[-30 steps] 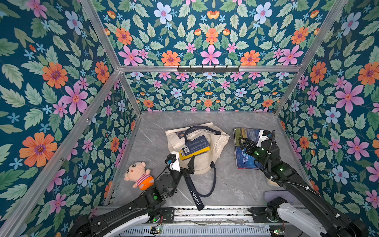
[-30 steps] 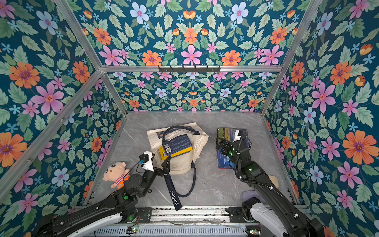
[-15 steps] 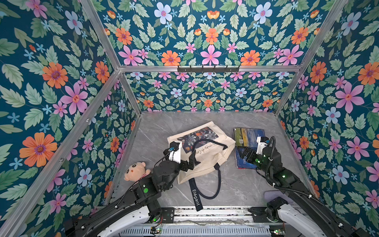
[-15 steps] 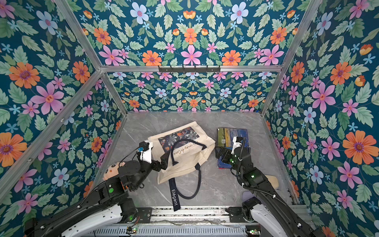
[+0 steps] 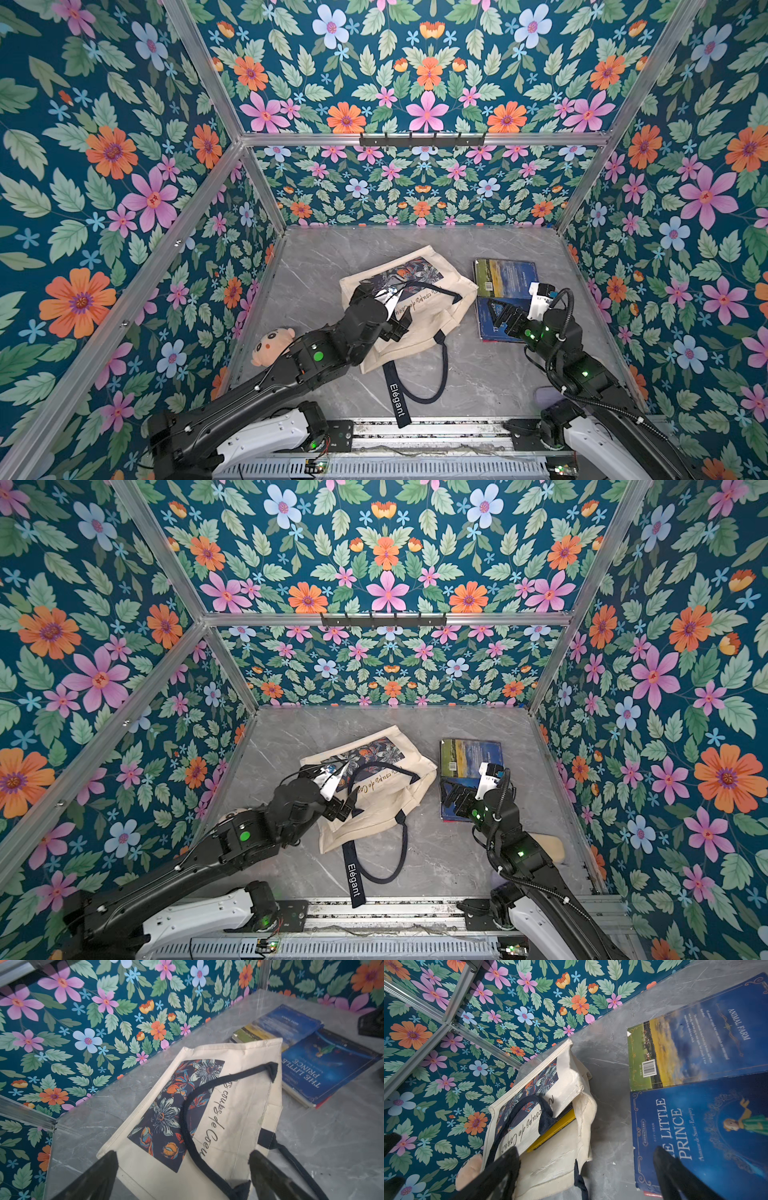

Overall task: Take out the books from the canvas bag
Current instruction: Adjust the canvas bag at the center of the board.

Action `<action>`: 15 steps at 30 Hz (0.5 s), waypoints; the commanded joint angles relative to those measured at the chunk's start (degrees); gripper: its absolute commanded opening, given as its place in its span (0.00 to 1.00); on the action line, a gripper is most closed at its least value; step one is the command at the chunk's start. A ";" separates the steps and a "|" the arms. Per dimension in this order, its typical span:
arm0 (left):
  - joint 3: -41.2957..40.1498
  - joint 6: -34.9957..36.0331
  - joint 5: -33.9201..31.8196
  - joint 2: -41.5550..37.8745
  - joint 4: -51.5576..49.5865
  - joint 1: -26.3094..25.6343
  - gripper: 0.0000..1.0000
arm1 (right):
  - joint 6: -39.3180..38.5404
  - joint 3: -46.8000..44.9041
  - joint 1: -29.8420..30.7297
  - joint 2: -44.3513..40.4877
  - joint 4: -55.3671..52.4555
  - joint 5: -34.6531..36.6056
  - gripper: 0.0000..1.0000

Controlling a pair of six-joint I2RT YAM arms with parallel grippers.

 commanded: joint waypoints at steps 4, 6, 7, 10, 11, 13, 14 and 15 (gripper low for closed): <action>2.58 7.45 -0.27 8.24 -1.16 -0.10 1.00 | 0.50 -0.76 0.01 -1.51 1.65 0.40 0.99; 3.81 7.55 0.19 11.27 -0.73 -0.27 1.00 | 0.69 -0.83 0.03 -1.76 1.44 0.70 0.99; 4.42 7.61 0.45 12.54 -0.72 -0.35 1.00 | 0.77 -0.87 0.05 -1.94 1.25 0.97 0.99; 5.69 8.55 0.33 16.74 0.66 -1.29 1.00 | 1.07 -1.49 0.01 -2.41 1.63 1.46 0.99; 5.98 9.12 0.38 17.93 1.21 -1.71 1.00 | 1.16 -1.69 0.01 -2.35 1.97 1.46 0.99; 6.26 9.78 0.09 20.47 2.49 -2.29 1.00 | 1.18 -1.76 0.05 -2.29 1.98 1.79 0.99; 6.44 10.18 -0.11 21.79 2.97 -2.43 1.00 | 1.14 -1.78 0.05 -2.24 2.03 1.86 0.99; 6.53 10.57 -0.35 23.07 3.37 -2.56 1.00 | 1.15 -1.74 0.05 -2.14 2.01 1.88 0.99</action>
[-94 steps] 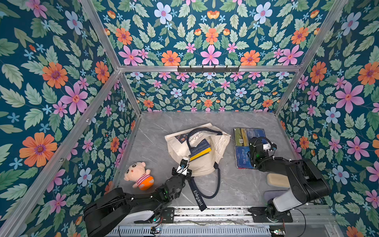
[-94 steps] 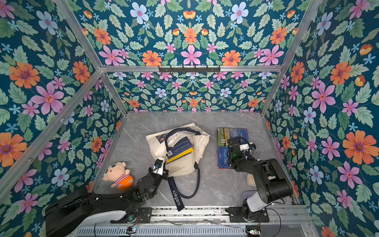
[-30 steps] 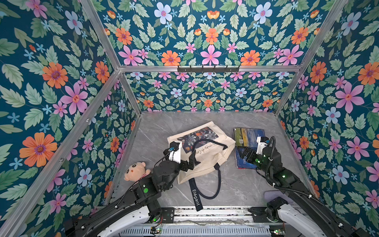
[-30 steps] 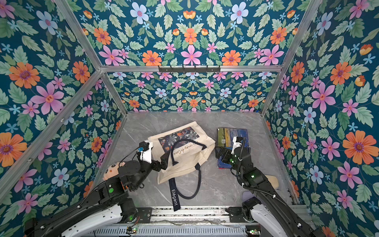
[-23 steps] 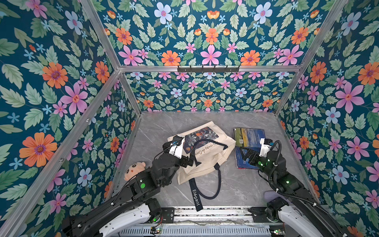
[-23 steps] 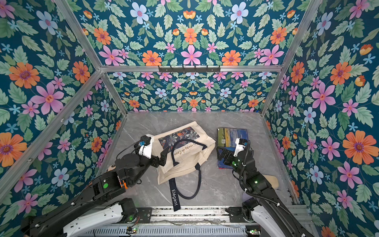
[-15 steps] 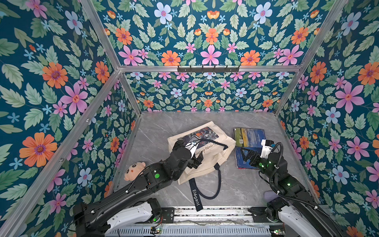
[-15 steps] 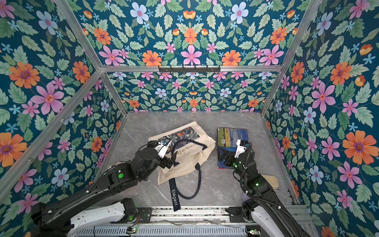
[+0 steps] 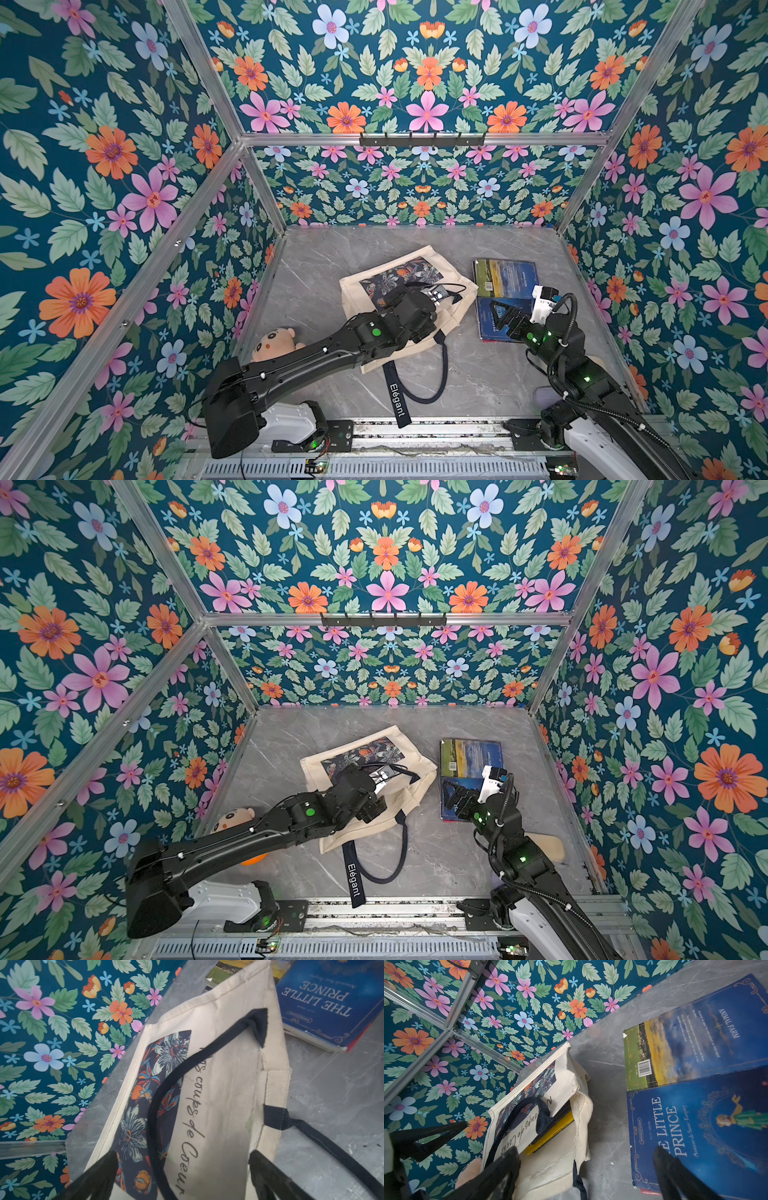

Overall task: Take out the books from the canvas bag
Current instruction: Adjust the canvas bag at the center of the board.

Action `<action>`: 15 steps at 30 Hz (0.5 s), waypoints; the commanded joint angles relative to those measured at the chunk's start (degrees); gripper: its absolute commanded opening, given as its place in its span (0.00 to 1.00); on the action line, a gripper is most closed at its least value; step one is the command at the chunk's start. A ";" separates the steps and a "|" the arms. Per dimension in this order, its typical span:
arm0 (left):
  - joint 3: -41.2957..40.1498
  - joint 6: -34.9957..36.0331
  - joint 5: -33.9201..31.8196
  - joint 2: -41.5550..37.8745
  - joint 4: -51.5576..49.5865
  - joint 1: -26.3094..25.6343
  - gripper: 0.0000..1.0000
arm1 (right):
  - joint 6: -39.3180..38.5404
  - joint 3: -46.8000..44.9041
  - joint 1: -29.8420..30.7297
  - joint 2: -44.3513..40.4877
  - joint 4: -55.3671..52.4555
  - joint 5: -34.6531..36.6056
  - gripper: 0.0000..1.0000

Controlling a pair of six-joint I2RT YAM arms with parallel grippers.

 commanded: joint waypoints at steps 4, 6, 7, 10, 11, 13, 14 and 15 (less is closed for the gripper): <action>1.07 3.12 -0.27 6.01 3.32 -0.55 0.99 | 0.31 -0.01 -0.01 0.28 1.96 1.46 0.99; 1.49 3.53 -0.91 7.41 3.68 -0.58 0.98 | -0.02 -0.05 0.03 0.30 1.98 1.77 0.99; 1.54 4.08 -1.31 7.83 3.89 -0.63 0.98 | -0.14 0.06 -0.02 0.23 1.91 1.93 0.99; 1.54 5.55 -4.94 9.06 4.40 -0.65 0.94 | -0.44 0.22 0.05 0.12 1.45 2.40 0.99; 1.47 6.08 -6.26 9.44 4.56 -0.62 0.90 | -0.48 0.14 0.05 0.00 1.53 2.47 0.99; 1.33 6.21 -7.69 9.89 4.72 -0.55 0.83 | -0.41 0.09 -0.02 -0.13 1.68 2.39 0.99; 0.98 6.36 -8.24 10.06 5.30 -0.54 0.77 | -0.35 0.08 0.05 -0.17 1.68 2.37 0.99; 0.84 6.47 -8.87 10.30 5.59 -0.55 0.71 | -0.41 0.08 -0.02 -0.15 1.61 2.39 0.99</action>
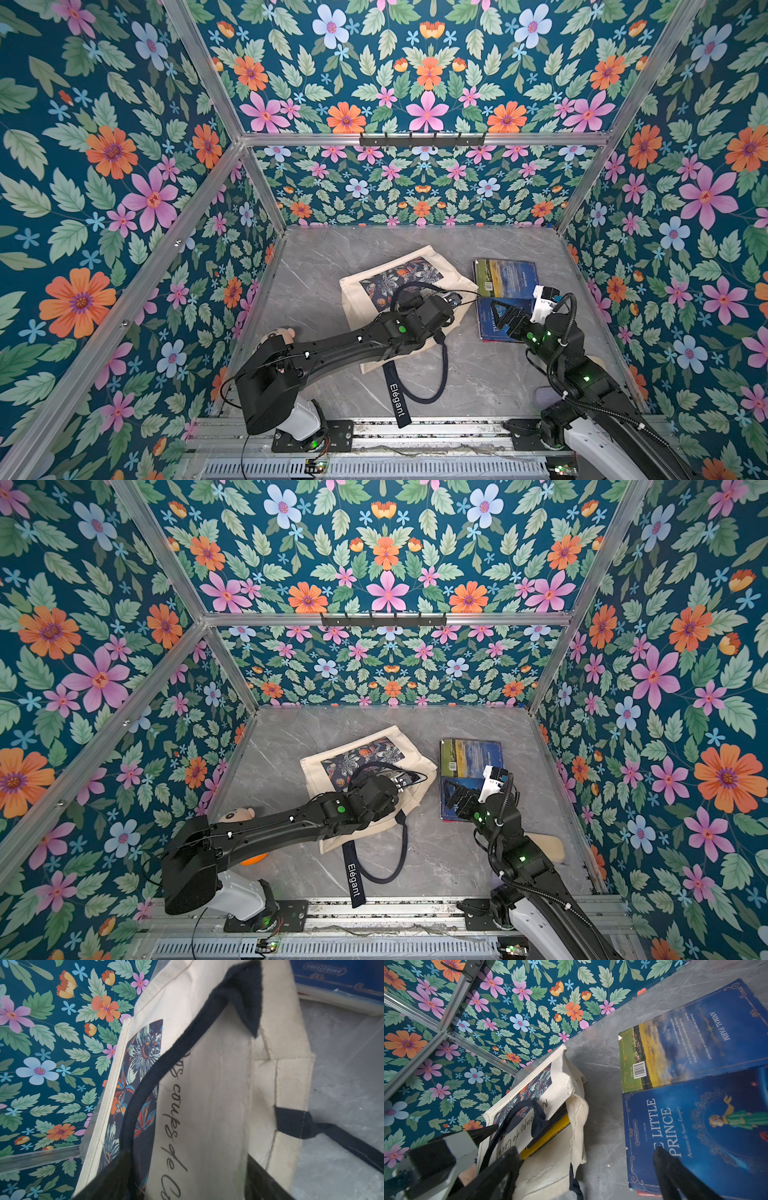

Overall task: Take out the books from the canvas bag
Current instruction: Adjust the canvas bag at the center of the board.

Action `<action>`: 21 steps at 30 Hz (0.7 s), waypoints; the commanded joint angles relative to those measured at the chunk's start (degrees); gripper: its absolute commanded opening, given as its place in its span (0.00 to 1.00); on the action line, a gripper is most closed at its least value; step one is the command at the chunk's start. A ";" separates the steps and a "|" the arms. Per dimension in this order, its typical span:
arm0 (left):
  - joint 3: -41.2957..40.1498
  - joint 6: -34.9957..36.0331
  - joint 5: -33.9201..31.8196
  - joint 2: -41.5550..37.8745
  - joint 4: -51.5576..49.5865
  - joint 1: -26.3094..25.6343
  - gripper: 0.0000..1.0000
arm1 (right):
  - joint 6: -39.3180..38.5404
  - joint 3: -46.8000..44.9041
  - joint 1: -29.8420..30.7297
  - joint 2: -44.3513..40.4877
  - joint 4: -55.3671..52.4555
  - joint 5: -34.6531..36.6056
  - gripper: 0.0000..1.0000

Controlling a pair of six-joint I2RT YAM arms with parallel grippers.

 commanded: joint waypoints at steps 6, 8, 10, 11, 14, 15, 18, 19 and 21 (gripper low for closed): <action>0.01 1.03 -5.57 1.72 2.29 0.10 0.41 | -0.19 -0.36 0.03 0.26 2.73 0.34 0.99; 0.87 0.66 -5.98 2.24 2.12 0.10 0.29 | -0.25 -0.53 0.04 0.54 3.15 -0.11 0.99; 1.96 0.61 -5.98 2.50 1.87 0.19 0.13 | -1.44 -0.77 0.02 0.78 4.44 -1.43 0.98; 2.77 0.57 -6.13 2.68 1.65 0.24 0.06 | -2.01 -0.75 0.02 0.88 4.86 -1.77 0.97; 4.37 1.22 -7.16 2.74 1.99 0.55 0.00 | -3.02 -0.57 -0.02 1.10 5.07 -2.73 0.97; 4.80 1.56 -7.32 2.57 2.49 0.71 0.00 | -3.30 -0.43 0.04 1.23 5.08 -3.06 0.97; 6.16 1.73 -7.15 1.46 4.14 1.28 0.00 | -3.81 -0.88 0.01 2.05 7.26 -5.24 0.97; 6.67 1.71 -6.94 0.85 4.77 1.51 0.00 | -3.92 -1.11 0.03 2.78 8.74 -6.92 0.97; 7.39 2.33 -6.29 -0.38 6.01 1.70 0.00 | -3.55 -1.35 0.30 4.57 11.38 -9.80 0.97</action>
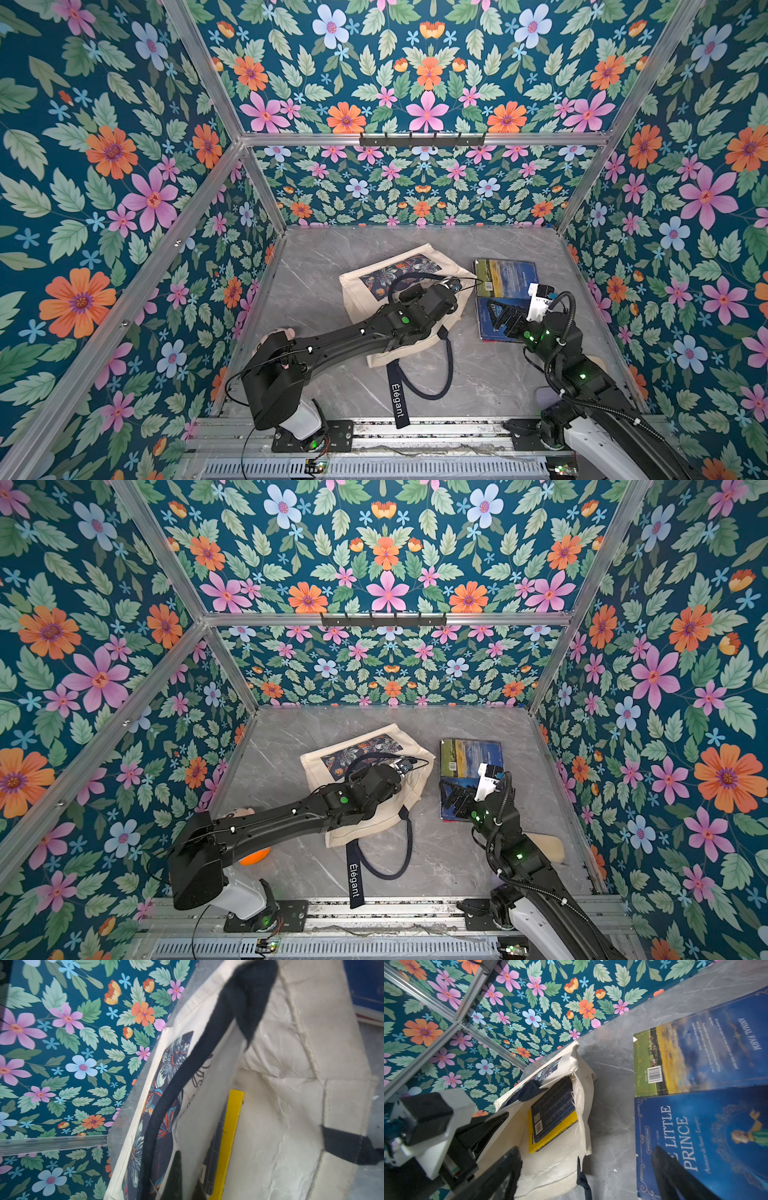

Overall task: Take out the books from the canvas bag
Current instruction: Adjust the canvas bag at the center of the board.

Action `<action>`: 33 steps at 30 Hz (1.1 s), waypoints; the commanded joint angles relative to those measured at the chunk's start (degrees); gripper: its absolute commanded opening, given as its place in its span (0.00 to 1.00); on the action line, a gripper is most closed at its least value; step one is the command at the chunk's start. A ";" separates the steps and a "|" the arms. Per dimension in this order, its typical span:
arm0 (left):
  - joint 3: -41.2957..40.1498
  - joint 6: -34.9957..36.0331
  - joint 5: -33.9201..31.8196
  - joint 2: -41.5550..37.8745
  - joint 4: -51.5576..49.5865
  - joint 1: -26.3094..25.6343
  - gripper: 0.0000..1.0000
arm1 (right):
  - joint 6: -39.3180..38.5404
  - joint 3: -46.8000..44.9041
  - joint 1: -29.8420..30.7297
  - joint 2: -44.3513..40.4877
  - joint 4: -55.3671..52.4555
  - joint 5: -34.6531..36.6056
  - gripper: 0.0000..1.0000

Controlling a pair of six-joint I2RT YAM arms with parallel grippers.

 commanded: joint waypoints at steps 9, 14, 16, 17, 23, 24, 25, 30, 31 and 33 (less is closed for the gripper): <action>-0.19 -0.15 1.78 -6.02 9.46 3.37 0.00 | -0.94 3.93 21.78 9.83 6.29 16.16 0.95; -0.09 -1.04 2.82 -7.52 11.44 4.02 0.00 | 7.66 3.79 28.06 16.75 9.11 20.01 0.93; 0.05 -2.98 4.04 -7.76 11.36 4.51 0.00 | 10.36 3.68 30.30 20.54 12.41 20.68 0.92; -0.17 -3.54 4.85 -7.93 11.27 4.72 0.00 | 10.81 3.94 32.09 22.47 14.21 22.16 0.92; -4.69 -5.60 4.82 -10.49 15.62 5.36 0.00 | 16.83 13.12 36.74 35.82 11.59 25.67 0.93; -5.68 -5.79 4.99 -11.44 16.74 5.36 0.00 | 18.62 15.02 36.74 38.64 10.44 25.69 0.93; -6.47 -6.24 5.40 -12.23 17.53 5.36 0.00 | 20.29 16.44 36.74 40.95 9.55 25.60 0.93; -9.46 -6.60 4.66 -14.93 20.92 5.45 0.00 | 24.10 21.01 36.74 51.01 14.41 23.16 0.90; -9.47 -7.29 4.48 -15.20 20.89 5.45 0.00 | 24.69 21.24 36.74 52.42 15.74 23.26 0.90; -9.59 -8.67 4.85 -16.21 20.32 5.45 0.00 | 26.22 21.62 36.74 55.48 18.51 24.24 0.88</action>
